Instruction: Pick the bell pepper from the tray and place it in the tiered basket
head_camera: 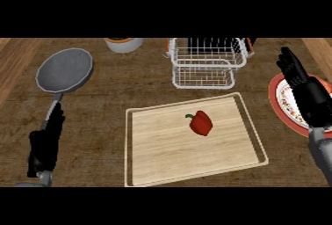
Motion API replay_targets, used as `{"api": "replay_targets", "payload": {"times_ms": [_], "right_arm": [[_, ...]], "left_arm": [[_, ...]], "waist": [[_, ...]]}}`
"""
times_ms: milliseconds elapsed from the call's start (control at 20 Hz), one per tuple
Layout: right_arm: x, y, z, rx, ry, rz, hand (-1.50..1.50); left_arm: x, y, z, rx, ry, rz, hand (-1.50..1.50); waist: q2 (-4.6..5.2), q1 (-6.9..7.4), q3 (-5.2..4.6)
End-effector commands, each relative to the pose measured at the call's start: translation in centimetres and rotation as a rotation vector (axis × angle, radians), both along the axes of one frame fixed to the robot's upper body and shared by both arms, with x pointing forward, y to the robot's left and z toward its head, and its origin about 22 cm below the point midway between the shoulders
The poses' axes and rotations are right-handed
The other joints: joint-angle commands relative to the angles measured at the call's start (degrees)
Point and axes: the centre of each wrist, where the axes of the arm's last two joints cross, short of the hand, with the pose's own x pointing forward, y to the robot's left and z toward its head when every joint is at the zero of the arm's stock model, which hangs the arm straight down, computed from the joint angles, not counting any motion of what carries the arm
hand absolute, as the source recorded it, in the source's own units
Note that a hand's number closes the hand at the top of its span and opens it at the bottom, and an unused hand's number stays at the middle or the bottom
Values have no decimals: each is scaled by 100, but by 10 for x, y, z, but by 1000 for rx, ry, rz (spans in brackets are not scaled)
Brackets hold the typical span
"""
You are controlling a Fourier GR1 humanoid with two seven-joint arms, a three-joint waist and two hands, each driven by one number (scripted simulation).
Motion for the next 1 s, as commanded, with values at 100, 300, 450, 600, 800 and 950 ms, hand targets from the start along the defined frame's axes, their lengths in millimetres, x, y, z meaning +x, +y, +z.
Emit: {"api": "replay_targets", "payload": {"times_ms": [100,300,450,600,800,950], "right_arm": [[24,53,10,319,0,396,150],[19,75,-29,916,-8,179,150],[35,99,-33,658,281,735,-150],[43,105,-35,739,318,956,-150],[64,41,-8,676,222,1155,-150],[81,-1,36,459,188,1216,-150]], "left_arm": [[29,-43,33,-15,-193,-152,0],[34,-55,43,-57,-244,-207,0],[45,-92,61,-92,-324,-338,0],[51,-97,65,-90,-321,-348,0],[44,-106,55,-101,-295,-326,0],[43,-116,54,-111,-288,-339,0]], "waist": [[262,342,-174],[414,86,122],[455,608,-149],[450,576,-157],[356,400,-176],[358,422,-183]]}}
